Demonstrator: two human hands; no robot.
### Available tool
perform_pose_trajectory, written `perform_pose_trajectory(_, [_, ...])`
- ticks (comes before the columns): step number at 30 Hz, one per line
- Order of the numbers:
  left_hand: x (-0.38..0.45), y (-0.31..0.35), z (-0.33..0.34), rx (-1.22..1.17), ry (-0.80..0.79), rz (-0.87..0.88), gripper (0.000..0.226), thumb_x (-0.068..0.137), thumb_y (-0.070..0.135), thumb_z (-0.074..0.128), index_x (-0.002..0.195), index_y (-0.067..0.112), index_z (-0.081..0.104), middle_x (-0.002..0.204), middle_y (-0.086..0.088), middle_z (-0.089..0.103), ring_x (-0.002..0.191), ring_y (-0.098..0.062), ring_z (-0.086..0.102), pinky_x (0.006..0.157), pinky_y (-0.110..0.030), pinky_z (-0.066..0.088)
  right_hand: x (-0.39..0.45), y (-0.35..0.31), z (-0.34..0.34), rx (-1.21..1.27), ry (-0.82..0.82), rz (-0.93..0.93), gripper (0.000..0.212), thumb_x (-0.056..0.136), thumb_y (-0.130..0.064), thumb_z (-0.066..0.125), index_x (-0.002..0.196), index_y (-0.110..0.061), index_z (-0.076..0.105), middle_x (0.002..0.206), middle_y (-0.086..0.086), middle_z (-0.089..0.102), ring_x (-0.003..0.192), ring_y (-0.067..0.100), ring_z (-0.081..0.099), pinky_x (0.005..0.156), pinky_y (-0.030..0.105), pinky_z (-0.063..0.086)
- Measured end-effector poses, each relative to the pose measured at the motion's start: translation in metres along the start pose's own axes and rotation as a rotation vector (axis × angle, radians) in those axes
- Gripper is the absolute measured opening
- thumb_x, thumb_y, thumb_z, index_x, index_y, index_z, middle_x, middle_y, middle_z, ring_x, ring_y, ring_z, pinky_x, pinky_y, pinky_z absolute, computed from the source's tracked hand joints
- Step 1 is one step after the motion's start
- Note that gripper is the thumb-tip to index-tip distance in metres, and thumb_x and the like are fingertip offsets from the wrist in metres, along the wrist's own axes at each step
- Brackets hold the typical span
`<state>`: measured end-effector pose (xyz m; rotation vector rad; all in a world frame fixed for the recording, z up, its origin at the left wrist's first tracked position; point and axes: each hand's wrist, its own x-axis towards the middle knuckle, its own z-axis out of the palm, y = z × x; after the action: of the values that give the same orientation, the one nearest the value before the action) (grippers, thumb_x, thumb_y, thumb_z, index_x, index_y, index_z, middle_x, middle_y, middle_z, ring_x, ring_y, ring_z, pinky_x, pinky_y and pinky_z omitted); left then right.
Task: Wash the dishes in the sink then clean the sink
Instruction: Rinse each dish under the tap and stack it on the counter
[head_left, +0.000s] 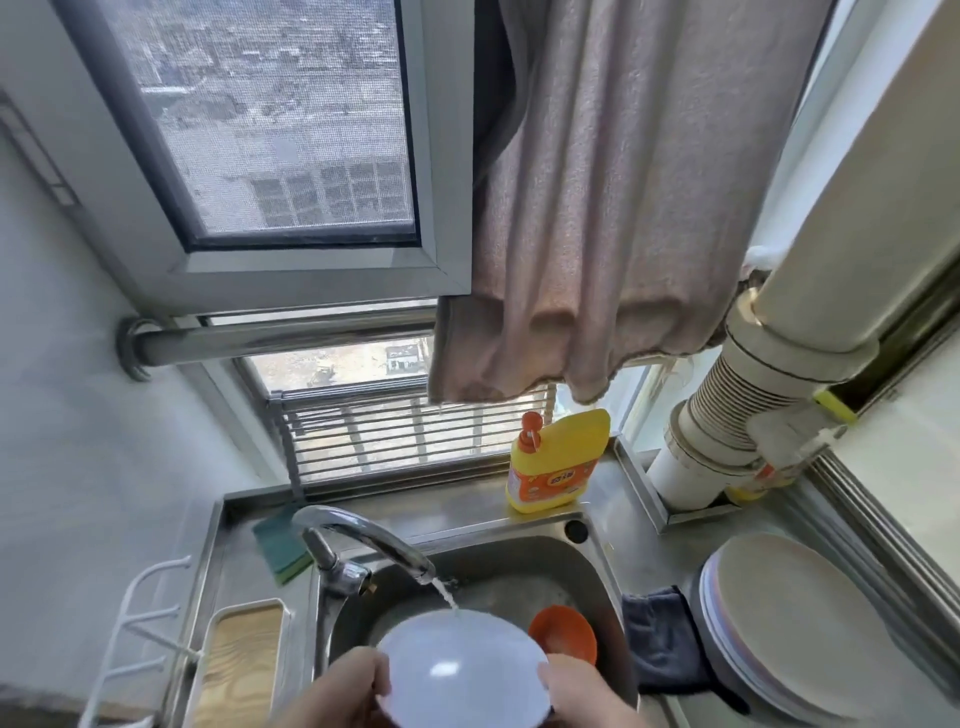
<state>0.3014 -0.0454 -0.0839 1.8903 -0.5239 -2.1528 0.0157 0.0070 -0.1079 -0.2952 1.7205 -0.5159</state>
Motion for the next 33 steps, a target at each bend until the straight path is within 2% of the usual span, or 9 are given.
perform_pose_trajectory(4, [-0.035,0.010,0.008,0.047,0.013,0.014,0.061,0.067,-0.010,0.044,0.119,0.010,0.069,0.091,-0.016,0.052,0.070,-0.032,0.055,0.058,-0.035,0.054,-0.048,-0.002,0.014,0.250,-0.211,-0.059,0.035,0.072,0.016,0.077,0.107,0.012,0.074,0.103,0.033,0.073,0.079,0.041,0.074,0.063,0.037,0.060])
perform_pose_trajectory(9, [-0.040,0.006,0.002,-0.010,0.001,0.052,0.052,0.085,-0.002,0.049,0.129,0.022,0.064,0.118,-0.021,0.069,0.093,-0.036,0.065,0.073,-0.039,0.058,-0.046,0.004,0.026,0.218,-0.136,-0.029,0.050,0.090,0.006,0.060,0.133,-0.020,0.063,0.108,0.016,0.075,0.062,0.029,0.073,0.063,0.040,0.061])
perform_pose_trajectory(13, [-0.023,-0.001,0.009,-0.165,0.013,0.040,0.033,0.101,0.025,0.059,0.133,0.027,0.065,0.123,-0.018,0.074,0.113,-0.036,0.068,0.084,-0.044,0.060,-0.045,0.000,0.022,0.213,-0.074,-0.095,0.078,0.077,-0.004,0.075,0.144,-0.036,0.051,0.129,0.004,0.068,0.091,0.032,0.077,0.072,0.050,0.065])
perform_pose_trajectory(17, [-0.006,-0.006,0.029,-0.199,-0.013,-0.035,0.057,0.099,0.063,0.055,0.127,0.017,0.074,0.115,-0.013,0.078,0.113,-0.034,0.069,0.080,-0.040,0.058,-0.061,-0.012,0.007,0.143,-0.061,-0.238,0.042,0.087,-0.008,0.074,0.112,-0.041,0.073,0.104,-0.006,0.078,0.097,0.026,0.075,0.078,0.049,0.065])
perform_pose_trajectory(20, [0.001,-0.008,0.048,-0.221,-0.023,-0.075,0.065,0.096,0.075,0.052,0.121,0.020,0.076,0.115,-0.011,0.079,0.114,-0.035,0.069,0.081,-0.041,0.059,-0.061,-0.018,-0.011,0.073,-0.006,-0.301,0.049,0.094,-0.001,0.058,0.117,-0.042,0.070,0.104,-0.010,0.077,0.101,0.023,0.072,0.078,0.046,0.065])
perform_pose_trajectory(23, [0.005,-0.012,0.065,-0.181,-0.025,-0.093,0.052,0.101,0.061,0.055,0.124,0.019,0.073,0.110,-0.011,0.080,0.110,-0.034,0.072,0.084,-0.045,0.062,-0.057,-0.020,-0.027,0.003,0.022,-0.330,0.053,0.092,-0.006,0.054,0.130,-0.042,0.065,0.114,-0.007,0.074,0.105,0.027,0.070,0.067,0.037,0.063])
perform_pose_trajectory(27, [0.004,-0.017,0.074,-0.153,0.002,-0.078,0.025,0.105,0.012,0.052,0.117,0.014,0.075,0.100,-0.015,0.080,0.095,-0.036,0.075,0.072,-0.043,0.065,-0.053,-0.018,-0.046,-0.079,0.051,-0.292,0.056,0.091,-0.007,0.053,0.127,-0.050,0.051,0.111,0.004,0.069,0.095,0.029,0.070,0.070,0.041,0.065])
perform_pose_trajectory(30, [0.008,-0.013,0.063,-0.196,0.007,-0.106,0.031,0.101,0.001,0.048,0.124,0.001,0.069,0.096,-0.021,0.076,0.073,-0.033,0.074,0.054,-0.032,0.061,-0.048,-0.013,-0.048,-0.093,0.093,-0.253,0.023,0.096,-0.010,0.055,0.112,-0.019,0.070,0.108,0.015,0.070,0.078,0.033,0.071,0.071,0.047,0.064])
perform_pose_trajectory(33, [0.012,-0.004,0.040,-0.183,0.041,-0.141,0.033,0.097,-0.003,0.045,0.126,-0.010,0.058,0.079,-0.022,0.069,0.049,-0.027,0.068,0.038,-0.026,0.054,-0.045,-0.009,-0.041,0.033,0.041,-0.197,0.021,0.098,-0.010,0.056,0.101,-0.012,0.077,0.107,0.020,0.075,0.083,0.037,0.075,0.067,0.042,0.061])
